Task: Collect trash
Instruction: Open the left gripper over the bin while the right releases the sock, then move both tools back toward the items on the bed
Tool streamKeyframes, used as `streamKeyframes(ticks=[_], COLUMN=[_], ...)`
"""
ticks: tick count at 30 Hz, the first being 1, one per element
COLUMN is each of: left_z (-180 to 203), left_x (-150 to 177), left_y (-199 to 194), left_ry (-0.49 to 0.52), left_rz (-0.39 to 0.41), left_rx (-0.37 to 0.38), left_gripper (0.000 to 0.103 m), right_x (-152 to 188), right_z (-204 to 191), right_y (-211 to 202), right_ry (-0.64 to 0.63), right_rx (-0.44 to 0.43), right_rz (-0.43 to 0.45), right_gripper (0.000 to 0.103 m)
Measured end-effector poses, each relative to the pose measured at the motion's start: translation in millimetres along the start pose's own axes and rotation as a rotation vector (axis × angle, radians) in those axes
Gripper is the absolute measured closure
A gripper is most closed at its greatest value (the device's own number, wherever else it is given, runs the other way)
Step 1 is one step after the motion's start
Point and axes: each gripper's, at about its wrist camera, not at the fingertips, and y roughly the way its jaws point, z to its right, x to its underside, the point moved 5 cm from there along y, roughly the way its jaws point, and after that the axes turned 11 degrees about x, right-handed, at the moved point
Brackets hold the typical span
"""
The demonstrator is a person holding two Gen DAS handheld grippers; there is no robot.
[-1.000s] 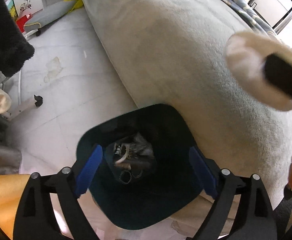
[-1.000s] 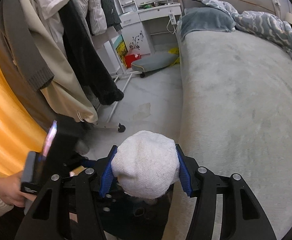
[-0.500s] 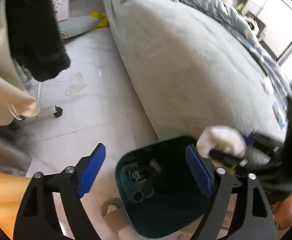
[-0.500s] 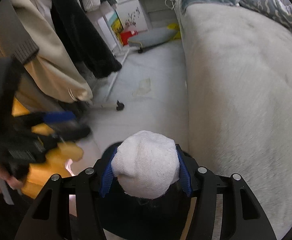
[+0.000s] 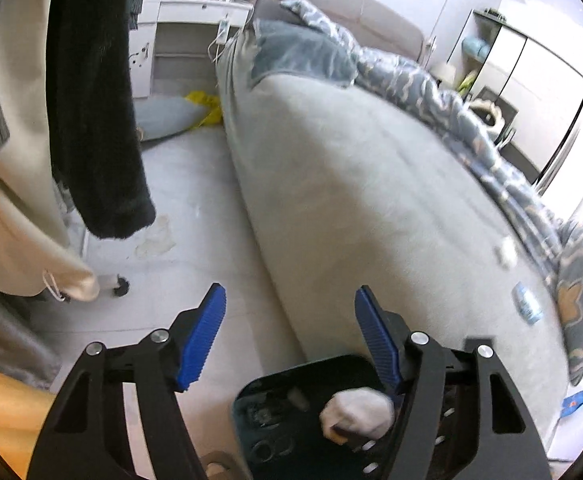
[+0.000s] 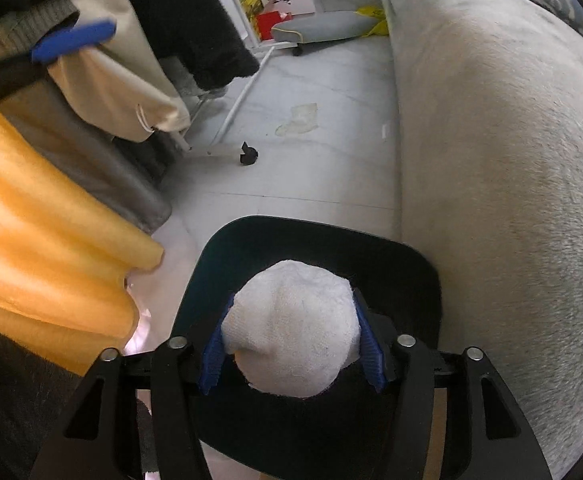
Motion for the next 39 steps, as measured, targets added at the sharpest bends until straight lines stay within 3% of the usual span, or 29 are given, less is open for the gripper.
streamKeyframes(ticks=[2, 4, 7, 19, 39], left_z=[7.5, 15.4, 28.7, 86.9, 195.7], left_x=[-6.7, -12.2, -16.8, -21.1, -28.4], left_y=[-2.5, -4.6, -2.5, 27.8, 103.1], left_ry=[-0.001, 0.003, 0.017, 0.083, 0.171], left_rz=[0.025, 0.046, 0.058, 0.046, 0.007], left_rx=[0.020, 0.034, 0.040, 0.080, 0.151], left_gripper=[0.034, 0.034, 0.034, 0.032, 0.021], right_x=[-1.0, -2.4, -5.7, -19.6, 7.7], right_z=[0.0, 2.4, 8.5, 76.5, 224.6], right_y=[-5.8, -15.0, -29.1, -108.5, -167.9], right_ry=[-0.004, -0.007, 0.007, 0.067, 0.175], right_rx=[0.009, 0.018, 0.017, 0.073, 0.217], right_rz=[0.012, 0.032, 0.067, 0.259, 0.338], right_gripper=[0.033, 0.021, 0.018, 0.016, 0.016])
